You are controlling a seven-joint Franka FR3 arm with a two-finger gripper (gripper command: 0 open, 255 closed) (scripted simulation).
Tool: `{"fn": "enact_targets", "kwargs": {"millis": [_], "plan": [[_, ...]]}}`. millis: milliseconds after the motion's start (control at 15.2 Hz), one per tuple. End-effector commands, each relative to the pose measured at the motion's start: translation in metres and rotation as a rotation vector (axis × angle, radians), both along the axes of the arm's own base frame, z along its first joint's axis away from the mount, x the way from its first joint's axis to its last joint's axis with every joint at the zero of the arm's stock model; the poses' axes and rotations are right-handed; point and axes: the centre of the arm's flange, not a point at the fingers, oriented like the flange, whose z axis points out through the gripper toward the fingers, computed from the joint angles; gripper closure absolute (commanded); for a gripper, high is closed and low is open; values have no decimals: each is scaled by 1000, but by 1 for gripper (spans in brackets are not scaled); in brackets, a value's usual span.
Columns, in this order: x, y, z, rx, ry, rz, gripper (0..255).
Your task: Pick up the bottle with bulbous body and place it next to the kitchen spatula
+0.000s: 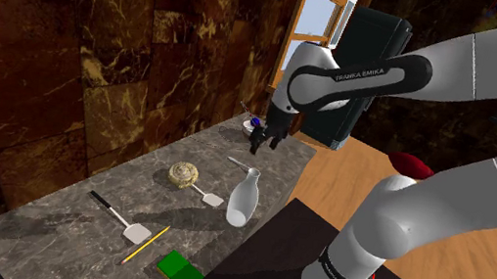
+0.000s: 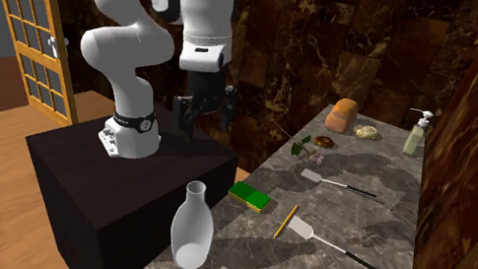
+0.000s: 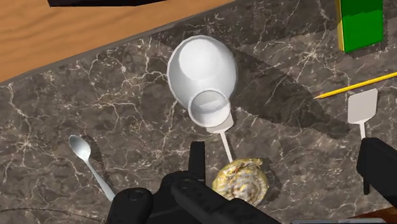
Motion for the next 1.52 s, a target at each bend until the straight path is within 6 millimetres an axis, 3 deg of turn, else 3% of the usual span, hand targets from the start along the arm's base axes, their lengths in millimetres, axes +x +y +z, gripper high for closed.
{"fn": "enact_targets", "kwargs": {"millis": [0,462,990,1452], "plan": [[4,-5,-25,-13,4,5,0],[13,-24,-111,-55,25,20,0],[15,-25,-151,-55,25,20,0],[15,-25,-151,-55,25,20,0]]}}
